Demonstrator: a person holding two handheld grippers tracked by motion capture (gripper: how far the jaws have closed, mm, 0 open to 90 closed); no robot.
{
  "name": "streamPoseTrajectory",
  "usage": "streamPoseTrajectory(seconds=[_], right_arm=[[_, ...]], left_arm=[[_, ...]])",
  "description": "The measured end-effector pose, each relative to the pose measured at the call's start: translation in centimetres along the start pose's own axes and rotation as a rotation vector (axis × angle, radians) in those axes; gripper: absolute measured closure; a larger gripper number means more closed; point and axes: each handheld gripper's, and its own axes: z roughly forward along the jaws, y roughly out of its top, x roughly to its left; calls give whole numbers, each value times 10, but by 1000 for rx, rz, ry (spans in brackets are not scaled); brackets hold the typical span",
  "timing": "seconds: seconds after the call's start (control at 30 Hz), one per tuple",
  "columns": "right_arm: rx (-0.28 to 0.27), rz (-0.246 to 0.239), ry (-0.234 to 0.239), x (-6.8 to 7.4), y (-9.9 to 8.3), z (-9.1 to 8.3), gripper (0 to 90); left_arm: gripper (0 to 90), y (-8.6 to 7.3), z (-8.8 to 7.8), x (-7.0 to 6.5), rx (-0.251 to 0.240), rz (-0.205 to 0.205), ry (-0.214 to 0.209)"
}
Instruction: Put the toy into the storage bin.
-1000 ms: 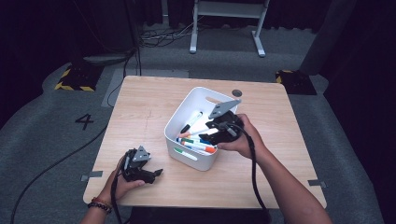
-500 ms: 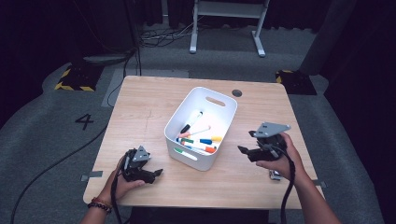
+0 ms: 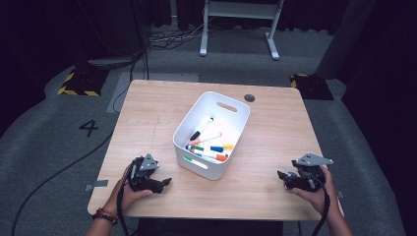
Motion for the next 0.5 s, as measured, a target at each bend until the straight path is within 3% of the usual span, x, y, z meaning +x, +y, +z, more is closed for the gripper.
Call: streamPoseTrajectory(seconds=[0.07, 0.13, 0.23, 0.37, 0.5], right_arm=[[13, 25, -23, -1, -8, 1, 276], [11, 68, -3, -5, -17, 0, 276], [28, 107, -23, -7, -28, 3, 276], [63, 169, 22, -11, -41, 11, 299], [56, 164, 23, -11, -42, 13, 309]], left_arm=[[158, 0, 0, 0, 0, 6, 2], [157, 0, 0, 0, -1, 7, 5], [157, 0, 0, 0, 0, 4, 2], [157, 0, 0, 0, 0, 3, 3], [157, 0, 0, 0, 1, 5, 7]])
